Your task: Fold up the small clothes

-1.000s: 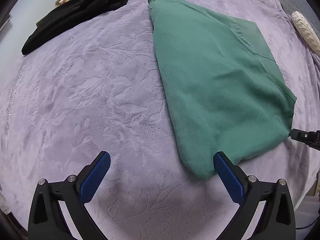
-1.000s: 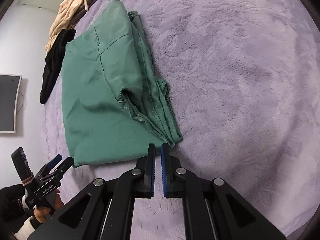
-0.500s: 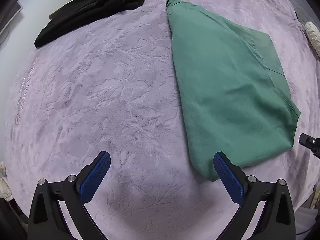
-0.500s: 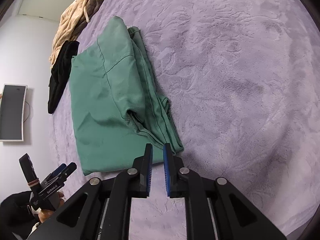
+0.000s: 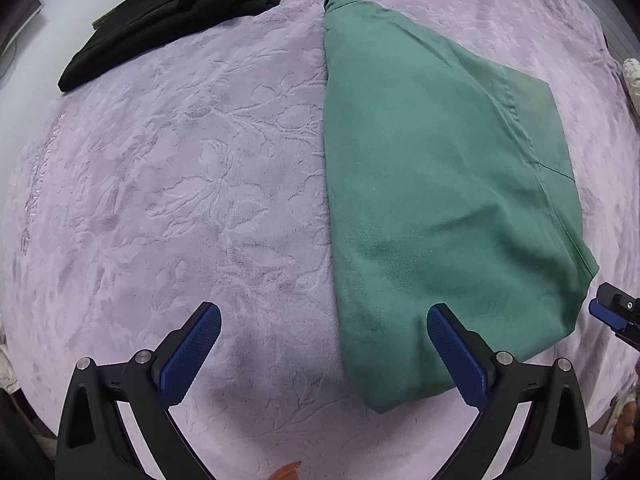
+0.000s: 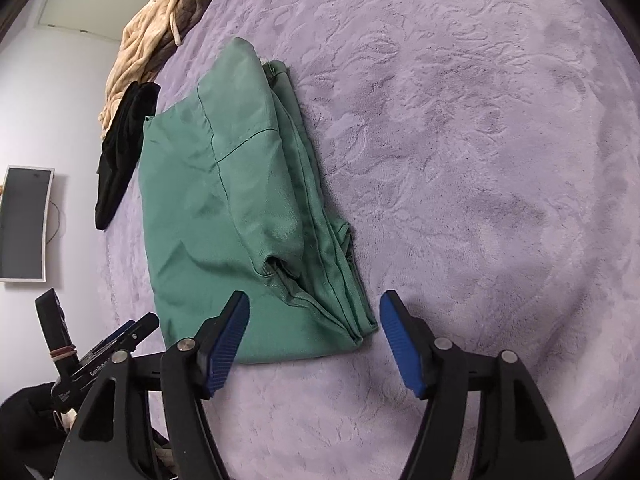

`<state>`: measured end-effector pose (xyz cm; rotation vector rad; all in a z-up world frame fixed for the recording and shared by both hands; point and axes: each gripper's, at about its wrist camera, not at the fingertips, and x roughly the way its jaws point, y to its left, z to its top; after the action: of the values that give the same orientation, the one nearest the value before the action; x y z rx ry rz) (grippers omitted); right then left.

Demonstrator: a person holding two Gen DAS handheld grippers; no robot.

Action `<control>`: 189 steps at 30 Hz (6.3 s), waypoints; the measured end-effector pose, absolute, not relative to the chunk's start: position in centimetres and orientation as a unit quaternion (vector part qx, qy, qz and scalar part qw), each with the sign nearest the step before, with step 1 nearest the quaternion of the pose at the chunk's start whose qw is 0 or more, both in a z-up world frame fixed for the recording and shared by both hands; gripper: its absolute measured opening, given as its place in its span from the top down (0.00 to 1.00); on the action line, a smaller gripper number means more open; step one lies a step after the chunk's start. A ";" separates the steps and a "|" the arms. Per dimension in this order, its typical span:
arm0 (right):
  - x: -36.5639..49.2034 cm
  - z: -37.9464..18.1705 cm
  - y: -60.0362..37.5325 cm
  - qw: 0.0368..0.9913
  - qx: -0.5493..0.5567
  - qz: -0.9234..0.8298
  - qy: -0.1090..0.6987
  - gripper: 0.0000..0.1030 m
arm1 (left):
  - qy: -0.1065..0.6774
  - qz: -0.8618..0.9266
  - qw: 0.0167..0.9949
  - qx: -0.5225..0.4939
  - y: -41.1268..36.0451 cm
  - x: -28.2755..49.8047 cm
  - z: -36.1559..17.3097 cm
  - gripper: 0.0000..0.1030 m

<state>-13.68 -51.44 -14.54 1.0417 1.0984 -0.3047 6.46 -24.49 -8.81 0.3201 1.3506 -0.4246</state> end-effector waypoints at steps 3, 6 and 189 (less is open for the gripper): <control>-13.2 -14.6 -51.5 0.719 0.466 -0.136 0.497 0.17 | 0.621 -0.190 0.747 0.141 -24.4 6.7 -9.2 0.00; -12.9 -14.8 -51.6 0.719 0.465 -0.135 0.499 0.17 | 0.620 -0.191 0.747 0.145 -24.6 6.7 -9.3 0.00; -13.6 -14.4 -25.5 0.674 0.362 -0.128 0.632 0.83 | 0.621 -0.270 0.715 0.176 1.7 -0.8 -11.6 0.18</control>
<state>-13.55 -25.50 -14.36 0.8142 1.4218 -0.2875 -0.80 1.70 -11.56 0.3897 1.3745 -0.5970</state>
